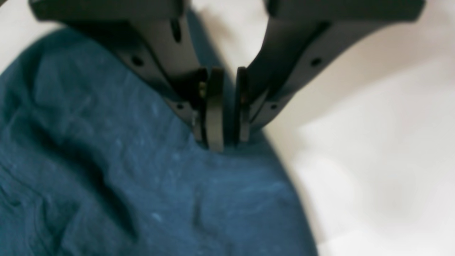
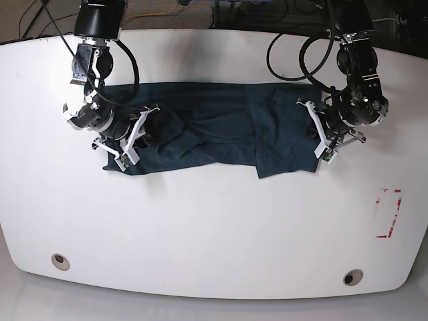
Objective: Layout the t-shirt on the table in an organized manner, then fold the t-shirt properly
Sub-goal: 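Grasp both strip ends with both grippers and pull them apart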
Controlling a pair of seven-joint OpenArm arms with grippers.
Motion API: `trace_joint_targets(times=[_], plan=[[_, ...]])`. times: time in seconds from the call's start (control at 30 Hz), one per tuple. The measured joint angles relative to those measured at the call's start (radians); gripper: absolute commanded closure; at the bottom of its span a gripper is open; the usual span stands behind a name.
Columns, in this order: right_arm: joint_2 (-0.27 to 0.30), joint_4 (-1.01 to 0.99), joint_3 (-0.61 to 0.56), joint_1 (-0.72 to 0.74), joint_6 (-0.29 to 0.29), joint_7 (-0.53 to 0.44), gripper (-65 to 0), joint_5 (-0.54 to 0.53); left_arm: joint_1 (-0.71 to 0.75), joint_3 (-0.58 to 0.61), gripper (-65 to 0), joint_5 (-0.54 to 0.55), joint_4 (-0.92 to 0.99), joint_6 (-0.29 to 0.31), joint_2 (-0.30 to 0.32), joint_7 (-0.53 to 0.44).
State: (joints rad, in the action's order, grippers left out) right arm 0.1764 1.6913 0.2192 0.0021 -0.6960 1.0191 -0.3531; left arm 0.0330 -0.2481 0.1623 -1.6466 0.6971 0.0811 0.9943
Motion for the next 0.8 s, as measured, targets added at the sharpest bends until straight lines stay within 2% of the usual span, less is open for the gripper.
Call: trace_joint_targets(times=[0.2,0.27,0.33,0.47,0.53,0.57,0.6,0.8], plan=[[-0.008,0.082,0.078,0.003,-0.004,0.066,-13.0,-0.107,-0.014,-0.001,-3.6,0.043,0.146,0.0,0.009,-0.111],[-0.007,0.097,0.127,0.01,-0.004,0.095,-16.5,-0.137,-0.034,0.003,-3.6,0.055,0.177,0.011,0.02,-0.113],[-0.007,0.099,0.183,0.03,-0.003,0.137,-23.3,-0.149,-0.049,0.018,-3.6,0.055,0.194,0.011,0.026,-0.113],[-0.005,0.093,0.299,0.072,-0.001,0.217,-48.8,-0.149,-0.049,0.024,-3.6,0.052,0.199,0.006,0.032,-0.125],[-0.003,0.089,0.355,0.085,0.0,0.235,-59.8,-0.15,-0.046,0.024,-3.6,0.059,0.2,0.007,0.039,-0.13],[0.0,0.079,0.379,0.09,-0.001,0.234,-63.1,-0.155,-0.046,0.024,-3.6,0.06,0.201,0.008,0.043,-0.13],[0.002,0.064,0.398,0.094,0.0,0.239,-65.0,-0.155,-0.046,0.025,-3.6,0.061,0.201,0.008,0.045,-0.129],[0.021,-0.104,0.475,0.111,-0.003,0.246,-65.0,-0.222,-0.044,0.025,-3.6,0.063,0.2,0.008,0.045,-0.127]])
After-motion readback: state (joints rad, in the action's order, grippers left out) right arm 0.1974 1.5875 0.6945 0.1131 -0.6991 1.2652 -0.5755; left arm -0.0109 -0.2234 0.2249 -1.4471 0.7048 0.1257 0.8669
